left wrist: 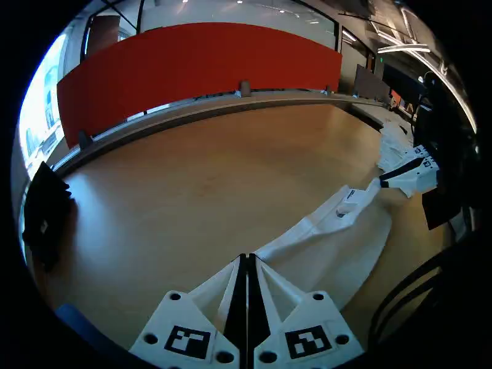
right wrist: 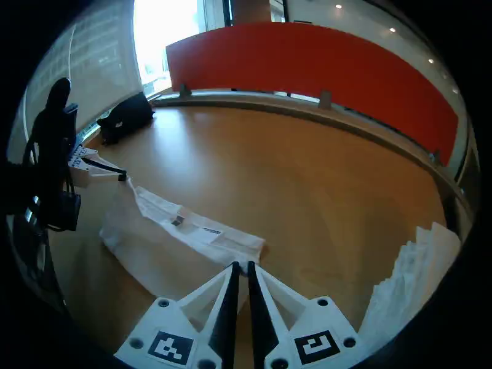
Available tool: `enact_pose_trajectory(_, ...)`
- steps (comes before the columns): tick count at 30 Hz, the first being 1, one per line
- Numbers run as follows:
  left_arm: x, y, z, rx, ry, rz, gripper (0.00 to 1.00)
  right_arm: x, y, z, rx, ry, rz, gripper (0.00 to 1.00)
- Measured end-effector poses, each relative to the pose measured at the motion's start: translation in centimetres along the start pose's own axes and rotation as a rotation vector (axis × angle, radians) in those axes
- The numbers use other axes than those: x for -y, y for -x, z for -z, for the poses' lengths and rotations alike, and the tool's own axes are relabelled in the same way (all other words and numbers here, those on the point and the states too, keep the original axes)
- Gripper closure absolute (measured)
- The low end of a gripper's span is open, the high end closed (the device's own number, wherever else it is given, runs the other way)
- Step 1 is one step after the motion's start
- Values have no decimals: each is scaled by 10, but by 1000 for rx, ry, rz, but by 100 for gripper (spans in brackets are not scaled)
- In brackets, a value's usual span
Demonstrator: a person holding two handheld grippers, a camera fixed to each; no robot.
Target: Fold towel
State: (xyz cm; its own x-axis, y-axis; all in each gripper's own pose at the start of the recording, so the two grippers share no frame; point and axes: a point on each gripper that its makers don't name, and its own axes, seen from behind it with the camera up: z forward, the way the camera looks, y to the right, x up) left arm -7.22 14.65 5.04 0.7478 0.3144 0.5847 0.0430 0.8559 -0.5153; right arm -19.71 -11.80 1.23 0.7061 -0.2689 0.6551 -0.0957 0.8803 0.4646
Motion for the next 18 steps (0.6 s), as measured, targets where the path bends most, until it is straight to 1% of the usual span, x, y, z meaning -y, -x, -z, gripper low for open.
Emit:
enact_pose_trajectory(7,3,0,-4,-13,-8,18,99,-4,0,-5,-1,16,-19,90)
enact_pose_trajectory(9,4,0,-4,-13,-14,18,97,-4,0,-6,-2,22,-24,89)
enact_pose_trajectory(11,8,0,-4,-12,-27,14,92,-5,-1,-7,-4,30,-30,86)
enact_pose_trajectory(13,12,2,-3,-9,-44,9,87,-8,-1,-7,-4,46,-34,79)
enact_pose_trajectory(15,16,3,-2,-5,-60,4,78,-11,0,-8,-2,61,-38,71)
enact_pose_trajectory(18,21,5,1,-2,-79,6,57,-13,2,-7,3,69,-42,65)
